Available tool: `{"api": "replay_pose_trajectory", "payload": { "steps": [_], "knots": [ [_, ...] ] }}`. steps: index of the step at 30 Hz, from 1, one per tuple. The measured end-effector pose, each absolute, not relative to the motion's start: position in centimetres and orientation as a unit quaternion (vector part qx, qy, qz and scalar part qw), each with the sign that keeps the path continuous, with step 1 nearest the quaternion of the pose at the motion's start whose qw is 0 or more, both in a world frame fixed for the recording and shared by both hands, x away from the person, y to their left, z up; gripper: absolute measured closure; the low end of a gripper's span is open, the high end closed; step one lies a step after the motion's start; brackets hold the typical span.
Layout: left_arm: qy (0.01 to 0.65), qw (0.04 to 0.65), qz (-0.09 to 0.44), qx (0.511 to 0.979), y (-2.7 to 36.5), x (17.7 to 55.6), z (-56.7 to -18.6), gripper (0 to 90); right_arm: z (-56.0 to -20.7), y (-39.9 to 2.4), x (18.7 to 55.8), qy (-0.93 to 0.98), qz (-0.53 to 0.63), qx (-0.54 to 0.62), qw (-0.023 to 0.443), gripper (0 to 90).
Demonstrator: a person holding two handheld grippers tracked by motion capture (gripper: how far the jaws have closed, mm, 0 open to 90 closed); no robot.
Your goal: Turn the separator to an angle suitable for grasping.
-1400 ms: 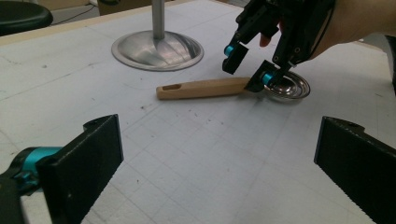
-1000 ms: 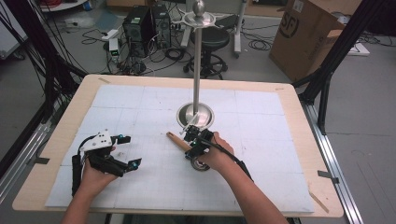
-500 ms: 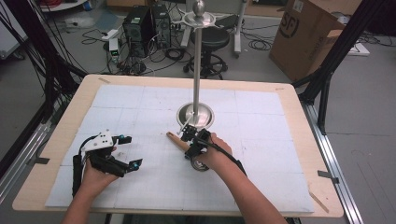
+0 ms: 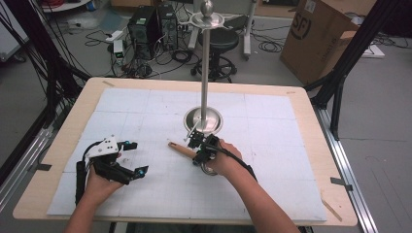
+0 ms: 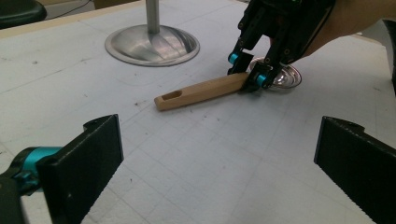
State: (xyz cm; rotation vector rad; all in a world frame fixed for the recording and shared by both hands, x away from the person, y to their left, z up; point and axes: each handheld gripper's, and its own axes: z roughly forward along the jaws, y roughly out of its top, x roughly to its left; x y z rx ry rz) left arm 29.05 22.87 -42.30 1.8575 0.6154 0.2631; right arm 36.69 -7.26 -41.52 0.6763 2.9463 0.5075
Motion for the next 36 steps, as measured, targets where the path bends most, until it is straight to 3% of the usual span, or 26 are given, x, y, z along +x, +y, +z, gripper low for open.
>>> {"api": "replay_pose_trajectory", "payload": {
  "steps": [13,19,24,36],
  "knots": [
    [0.26,0.552,0.111,0.784,23.0,29.1,-42.3,1.8,-41.0,-8.5,36.9,0.962,0.194,0.189,0.037,69.1],
    [0.262,0.581,0.097,0.764,23.0,29.1,-42.1,1.8,-39.0,-10.5,36.2,0.944,0.267,0.189,0.052,69.0],
    [0.266,0.57,0.097,0.771,23.0,29.2,-42.3,1.8,-37.5,-12.0,35.7,0.929,0.312,0.192,0.054,69.1],
    [0.262,0.585,0.093,0.762,22.9,28.9,-42.1,1.8,-35.5,-15.2,34.1,0.913,0.342,0.21,0.076,69.0]
  ]
}}
